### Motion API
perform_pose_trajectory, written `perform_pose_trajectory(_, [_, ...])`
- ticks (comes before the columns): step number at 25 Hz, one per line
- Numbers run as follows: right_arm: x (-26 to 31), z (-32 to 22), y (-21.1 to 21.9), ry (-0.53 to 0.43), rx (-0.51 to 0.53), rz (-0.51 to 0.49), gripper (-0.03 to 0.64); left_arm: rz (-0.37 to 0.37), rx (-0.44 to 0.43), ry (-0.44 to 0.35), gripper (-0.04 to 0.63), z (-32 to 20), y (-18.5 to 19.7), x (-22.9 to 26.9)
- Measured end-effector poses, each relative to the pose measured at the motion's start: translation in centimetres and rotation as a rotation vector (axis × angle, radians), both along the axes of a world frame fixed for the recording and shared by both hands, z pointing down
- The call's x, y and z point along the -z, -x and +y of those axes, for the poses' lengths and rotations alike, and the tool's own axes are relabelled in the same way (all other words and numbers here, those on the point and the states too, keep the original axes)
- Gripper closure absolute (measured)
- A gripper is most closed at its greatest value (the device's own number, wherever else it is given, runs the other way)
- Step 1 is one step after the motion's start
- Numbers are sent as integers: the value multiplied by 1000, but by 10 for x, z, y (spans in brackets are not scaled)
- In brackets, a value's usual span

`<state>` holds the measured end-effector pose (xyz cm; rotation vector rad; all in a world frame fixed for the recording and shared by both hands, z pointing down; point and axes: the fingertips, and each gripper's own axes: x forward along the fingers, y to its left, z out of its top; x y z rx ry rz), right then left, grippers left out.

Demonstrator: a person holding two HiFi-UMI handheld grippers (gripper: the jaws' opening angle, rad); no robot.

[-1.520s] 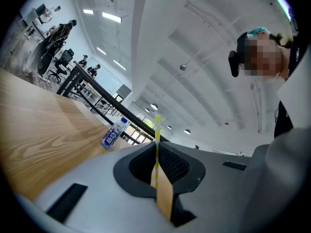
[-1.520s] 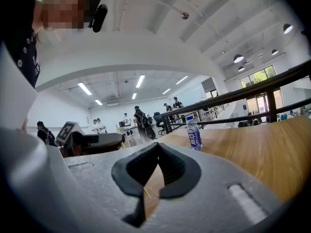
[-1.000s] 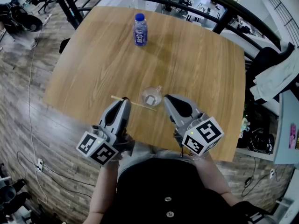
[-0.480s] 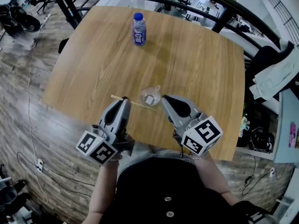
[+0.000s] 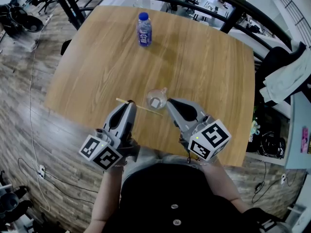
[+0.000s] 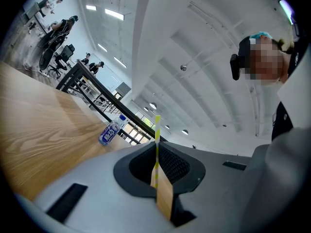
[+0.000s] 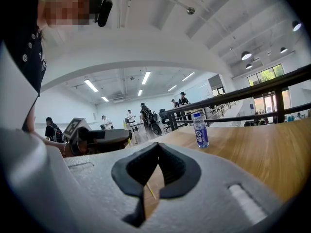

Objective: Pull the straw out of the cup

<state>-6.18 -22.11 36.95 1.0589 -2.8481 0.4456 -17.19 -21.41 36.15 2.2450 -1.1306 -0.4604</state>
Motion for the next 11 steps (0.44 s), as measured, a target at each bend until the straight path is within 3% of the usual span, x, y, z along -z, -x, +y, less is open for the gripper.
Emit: perform_pose_trajectory(11, [-4, 2, 1, 10, 10, 2, 618, 1, 2, -3, 565, 1, 1, 0])
